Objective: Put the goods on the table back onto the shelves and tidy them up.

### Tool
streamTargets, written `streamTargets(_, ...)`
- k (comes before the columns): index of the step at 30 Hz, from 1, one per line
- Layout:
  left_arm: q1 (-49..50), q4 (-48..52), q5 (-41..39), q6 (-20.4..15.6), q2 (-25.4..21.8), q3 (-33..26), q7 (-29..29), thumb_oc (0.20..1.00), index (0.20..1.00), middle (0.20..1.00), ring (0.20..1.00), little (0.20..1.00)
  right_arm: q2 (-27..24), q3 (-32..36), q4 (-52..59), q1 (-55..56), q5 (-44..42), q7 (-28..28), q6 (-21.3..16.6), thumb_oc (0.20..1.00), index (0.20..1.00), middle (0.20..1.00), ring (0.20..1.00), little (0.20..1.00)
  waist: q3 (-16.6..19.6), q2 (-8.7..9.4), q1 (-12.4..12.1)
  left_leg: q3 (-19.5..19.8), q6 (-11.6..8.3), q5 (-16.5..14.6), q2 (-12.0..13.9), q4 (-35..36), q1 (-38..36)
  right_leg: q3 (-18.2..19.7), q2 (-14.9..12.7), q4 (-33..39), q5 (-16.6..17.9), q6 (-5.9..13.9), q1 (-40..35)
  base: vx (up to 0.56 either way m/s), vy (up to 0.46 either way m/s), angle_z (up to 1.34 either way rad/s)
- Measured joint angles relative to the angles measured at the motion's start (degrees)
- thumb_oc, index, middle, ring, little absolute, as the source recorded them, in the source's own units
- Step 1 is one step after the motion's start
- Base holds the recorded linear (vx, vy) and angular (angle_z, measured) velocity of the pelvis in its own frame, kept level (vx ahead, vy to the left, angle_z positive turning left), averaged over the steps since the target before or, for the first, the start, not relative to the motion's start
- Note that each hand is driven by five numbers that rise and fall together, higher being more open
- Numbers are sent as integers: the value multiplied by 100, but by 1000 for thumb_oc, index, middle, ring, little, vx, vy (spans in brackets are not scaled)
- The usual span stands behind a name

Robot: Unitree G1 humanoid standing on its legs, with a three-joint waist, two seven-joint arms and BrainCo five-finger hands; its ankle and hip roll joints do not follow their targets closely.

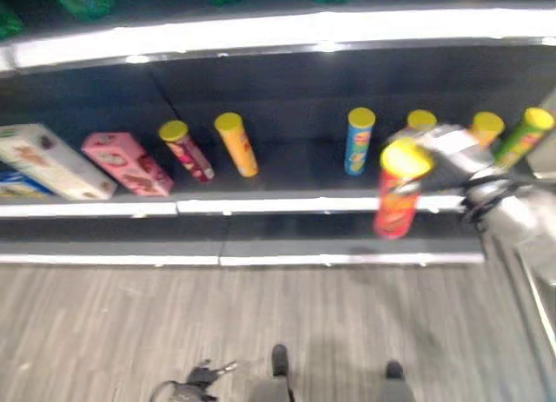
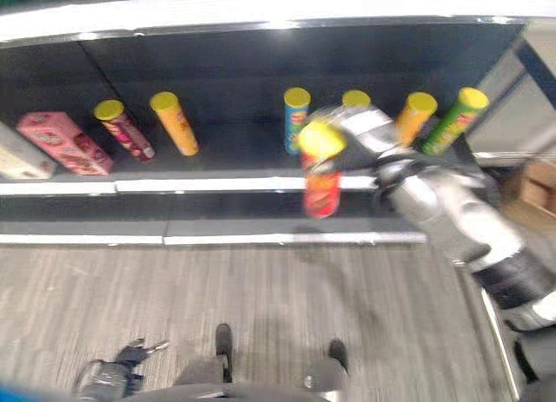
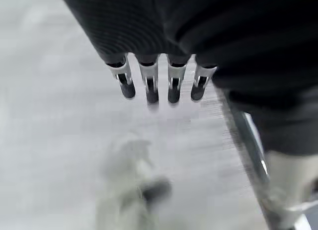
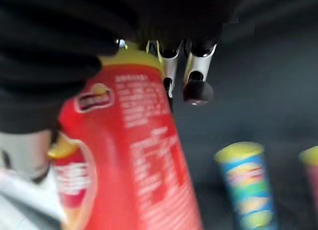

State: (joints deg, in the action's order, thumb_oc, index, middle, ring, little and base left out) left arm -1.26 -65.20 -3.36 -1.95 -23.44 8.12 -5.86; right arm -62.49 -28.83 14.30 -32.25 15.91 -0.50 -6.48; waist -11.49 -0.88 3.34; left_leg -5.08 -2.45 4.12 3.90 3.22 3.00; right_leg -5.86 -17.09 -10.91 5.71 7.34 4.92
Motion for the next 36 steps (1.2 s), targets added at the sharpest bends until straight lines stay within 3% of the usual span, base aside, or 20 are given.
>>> streamTargets(2, -267, 46, 23, 0, -47, -69, -8, 1000, 1000, 1000, 1000, 1000, -22, 328, 6, -21, 1, -7, -11, 200, 200, 200, 200, 200, 0, -38, -6, 113, 17, -22, -119, 188, -95, 196, 300, 119, -455, 206, 9, 83, 215, 4)
streamTargets(3, -427, 73, 24, 4, 9, -55, -4, 1000, 1000, 1000, 1000, 1000, -1, 531, -59, -138, 0, -31, 3, 200, 200, 200, 200, 200, -16, -61, -25, 206, 25, -27, -220, 197, -115, 259, 609, 213, -652, 250, 113, 60, 172, 2)
streamTargets(5, -533, 76, 23, 4, 107, 4, 10, 1000, 1000, 1000, 1000, 1000, -12, 596, -158, -409, -3, -52, 20, 200, 200, 200, 200, 200, -38, -124, -9, 250, 21, -25, -292, 196, -134, 353, 976, 420, -709, 211, 228, 62, 156, 2)
streamTargets(8, -620, 229, 29, 4, 281, 272, 73, 1000, 1000, 1000, 1000, 1000, -30, 627, -177, -539, -11, -183, 1, 200, 200, 200, 200, 200, -45, -144, 125, 599, 19, -26, -549, 198, -166, 800, 1563, 1026, -662, 59, 361, 54, 77, 46)
streamTargets(9, -645, 351, 42, -3, 374, 342, 125, 1000, 1000, 1000, 1000, 1000, -73, 627, -175, -526, -11, -180, 3, 200, 200, 200, 200, 200, -39, -119, 222, 641, 19, -26, -740, 199, -192, 830, 1599, 1410, -463, -140, 264, 37, -2, 88)
streamTargets(12, -612, 589, 76, -7, 519, 342, 123, 1000, 1000, 1000, 1000, 1000, -69, 629, -173, -528, -14, -190, 1, 200, 200, 200, 200, 200, -35, -95, 198, 565, 80, -112, -1016, 202, -246, 788, 1420, 1673, -93, -246, 126, 40, -26, 52)
streamTargets(14, -532, 676, 76, 1, 510, 327, 114, 1000, 1000, 1000, 1000, 1000, -42, 627, -174, -461, -15, -190, 6, 200, 200, 200, 200, 200, -66, -44, 124, 414, 451, -307, -1091, 202, -244, 776, 1240, 1679, 90, -217, -19, 119, -76, 32)
streamTargets(18, -165, 619, 134, 14, 625, 325, 126, 1000, 1000, 1000, 1000, 1000, 187, 573, -182, -283, -15, -150, 15, 200, 200, 200, 200, 200, -103, 36, 77, 494, 450, -301, -1034, 203, -309, 704, 1197, 1690, -24, -127, -223, 81, -53, 11)
streamTargets(22, 256, 474, 134, 89, 739, 210, 122, 1000, 1000, 1000, 1000, 1000, 373, 593, -300, -54, -12, -146, 102, 200, 200, 200, 200, 200, -111, 62, 98, 569, 324, -391, -847, 238, -324, 612, 1361, 1689, -70, -196, -285, 82, -82, 8)
streamTargets(28, 318, 478, 139, 123, 741, 211, 117, 1000, 1000, 1000, 1000, 1000, 432, 591, -381, 33, -6, -139, 121, 200, 200, 200, 200, 200, -113, 47, 111, 589, 330, -383, -748, 237, -316, 533, 1456, 1688, -101, -311, -296, 50, -60, 5)
streamTargets(33, 314, 486, 137, 123, 744, 215, 105, 1000, 1000, 1000, 1000, 1000, 568, 555, -761, -53, 113, -155, 158, 200, 200, 200, 200, 200, -111, -40, 44, 618, 325, -328, -722, 206, -314, 440, 1480, 1689, -139, -365, -322, 45, -63, 8)
streamTargets(36, 335, 547, 129, 118, 756, 243, -32, 1000, 1000, 1000, 1000, 1000, 852, 231, -1635, -462, 455, -258, 324, 200, 200, 200, 200, 200, -157, -215, -68, 737, 242, -373, -716, 239, -210, 319, 1478, 1688, -144, -364, -301, 41, -80, 18)
